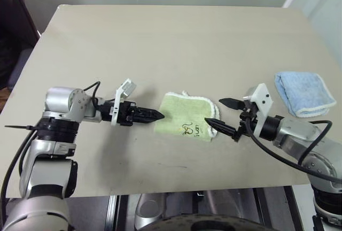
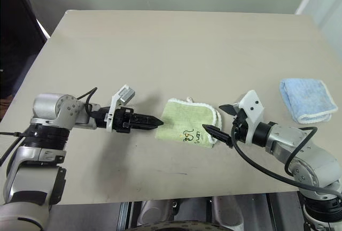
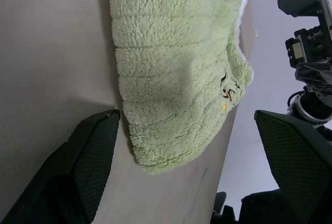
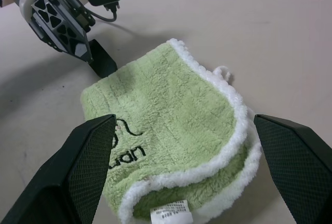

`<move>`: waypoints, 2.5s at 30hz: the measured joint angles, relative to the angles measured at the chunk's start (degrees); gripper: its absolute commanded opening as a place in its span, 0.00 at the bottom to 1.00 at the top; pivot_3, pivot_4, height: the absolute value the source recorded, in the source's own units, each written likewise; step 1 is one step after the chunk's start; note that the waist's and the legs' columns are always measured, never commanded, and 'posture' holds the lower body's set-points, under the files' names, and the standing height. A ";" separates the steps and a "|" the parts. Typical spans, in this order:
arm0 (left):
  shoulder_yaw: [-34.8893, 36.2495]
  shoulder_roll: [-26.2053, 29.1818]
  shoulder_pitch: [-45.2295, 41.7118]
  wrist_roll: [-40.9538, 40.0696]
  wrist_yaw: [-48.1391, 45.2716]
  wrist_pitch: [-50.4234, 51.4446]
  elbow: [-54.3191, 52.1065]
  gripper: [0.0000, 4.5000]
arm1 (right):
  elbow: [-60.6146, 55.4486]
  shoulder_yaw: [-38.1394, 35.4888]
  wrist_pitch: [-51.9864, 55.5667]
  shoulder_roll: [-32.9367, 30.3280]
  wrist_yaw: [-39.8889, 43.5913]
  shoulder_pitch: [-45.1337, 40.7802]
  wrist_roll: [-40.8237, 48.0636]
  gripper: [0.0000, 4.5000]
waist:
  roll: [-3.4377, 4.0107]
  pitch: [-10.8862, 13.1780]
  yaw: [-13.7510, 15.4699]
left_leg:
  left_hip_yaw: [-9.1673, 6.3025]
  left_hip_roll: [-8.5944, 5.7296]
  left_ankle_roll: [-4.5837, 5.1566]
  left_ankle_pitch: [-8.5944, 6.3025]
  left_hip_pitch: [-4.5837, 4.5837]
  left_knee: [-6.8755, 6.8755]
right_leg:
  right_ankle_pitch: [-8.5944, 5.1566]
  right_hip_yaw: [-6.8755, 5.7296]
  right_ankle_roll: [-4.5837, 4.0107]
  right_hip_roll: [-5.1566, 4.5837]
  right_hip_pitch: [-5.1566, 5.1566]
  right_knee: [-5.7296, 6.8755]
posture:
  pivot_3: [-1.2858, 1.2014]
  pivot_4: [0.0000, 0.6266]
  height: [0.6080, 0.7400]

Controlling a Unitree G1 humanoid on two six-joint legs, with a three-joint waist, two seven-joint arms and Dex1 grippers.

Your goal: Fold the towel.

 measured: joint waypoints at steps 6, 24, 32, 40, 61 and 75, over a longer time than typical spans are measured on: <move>1.08 -4.52 -0.25 -0.08 2.24 0.35 0.01 1.00 | -0.11 -0.12 0.79 -0.05 -0.54 -0.01 0.57 1.00 | 0.04 -0.02 1.02 | -0.05 -0.28 0.09 0.05 0.03 0.10 | -0.02 0.01 0.13 -0.21 0.15 0.00 | 0.52 0.24 0.72; 0.91 -15.23 -3.88 0.36 6.08 -0.81 4.84 1.00 | -1.16 -0.89 1.93 -0.14 -3.04 0.35 1.91 1.00 | 0.11 -0.01 1.56 | -0.17 -2.08 1.31 -0.04 -0.14 0.88 | -0.20 0.02 1.52 -1.97 0.68 0.00 | 0.52 0.24 0.72; -1.85 -16.11 -5.36 0.77 4.30 -2.57 5.79 0.96 | -1.23 -1.95 2.09 -0.38 -3.53 0.33 2.76 1.00 | 0.11 -0.01 1.56 | -0.21 -2.62 1.61 0.02 -0.31 0.88 | -0.45 0.07 2.27 -2.42 0.68 -0.03 | 0.52 0.24 0.72; -2.00 -20.96 -5.52 2.50 6.92 -4.51 8.05 0.40 | -2.52 -2.75 2.55 -0.59 -4.00 0.34 4.55 1.00 | 0.15 0.03 1.49 | -0.15 -2.91 1.84 0.15 -0.55 0.86 | -0.48 0.01 2.53 -2.81 0.50 -0.03 | 0.52 0.24 0.72; 6.12 -20.14 -4.60 -0.94 10.27 -2.68 2.66 0.01 | -4.74 -5.44 3.05 -4.82 -3.57 1.60 9.57 1.00 | 0.06 0.19 1.08 | -0.03 -3.00 2.00 0.24 -0.57 0.83 | -0.72 -0.03 3.17 -3.02 0.47 -0.03 | 0.52 0.24 0.72; 31.31 -8.69 -12.75 0.13 25.47 -13.81 12.79 0.01 | -1.97 -3.13 -0.39 -4.74 -1.35 1.40 7.91 1.00 | -0.08 0.33 0.55 | -0.02 -2.97 1.99 0.26 -0.93 0.82 | -0.66 -0.10 3.23 -2.99 0.13 -0.08 | 0.52 0.24 0.72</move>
